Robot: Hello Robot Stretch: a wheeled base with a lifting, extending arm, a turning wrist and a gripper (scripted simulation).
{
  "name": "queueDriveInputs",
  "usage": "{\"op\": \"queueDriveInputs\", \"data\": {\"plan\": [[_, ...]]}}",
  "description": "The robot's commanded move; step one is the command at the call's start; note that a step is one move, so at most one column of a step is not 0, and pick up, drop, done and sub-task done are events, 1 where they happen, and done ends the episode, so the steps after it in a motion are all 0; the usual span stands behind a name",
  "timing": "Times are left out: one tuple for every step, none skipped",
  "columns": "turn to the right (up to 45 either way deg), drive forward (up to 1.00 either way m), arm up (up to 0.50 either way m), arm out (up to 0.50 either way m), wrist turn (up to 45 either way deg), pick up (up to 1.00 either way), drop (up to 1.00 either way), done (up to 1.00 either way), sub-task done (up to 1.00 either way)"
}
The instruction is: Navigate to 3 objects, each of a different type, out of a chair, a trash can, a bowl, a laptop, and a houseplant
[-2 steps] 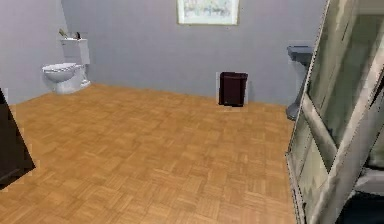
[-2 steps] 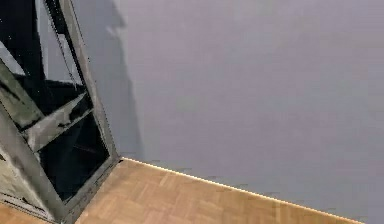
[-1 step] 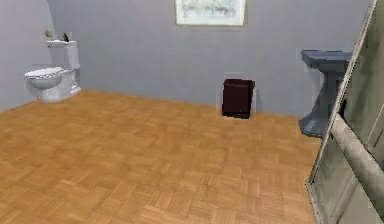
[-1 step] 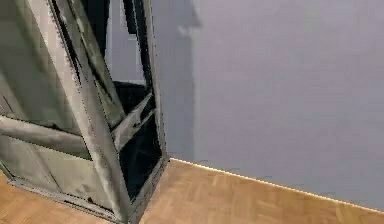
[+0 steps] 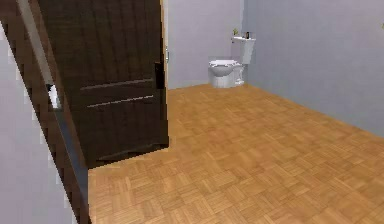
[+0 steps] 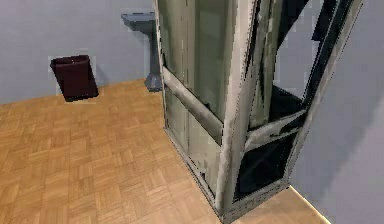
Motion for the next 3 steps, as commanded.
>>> {"op": "queueDriveInputs", "data": {"plan": [[-3.0, 0.00, 0.00, 0.00, 0.0, 0.00, 0.00, 0.00, 0.00], [0.0, 0.80, 0.00, 0.00, 0.0, 0.00, 0.00, 0.00, 0.00], [-21.0, 0.00, 0.00, 0.00, 0.0, 0.00, 0.00, 0.00, 0.00]]}}
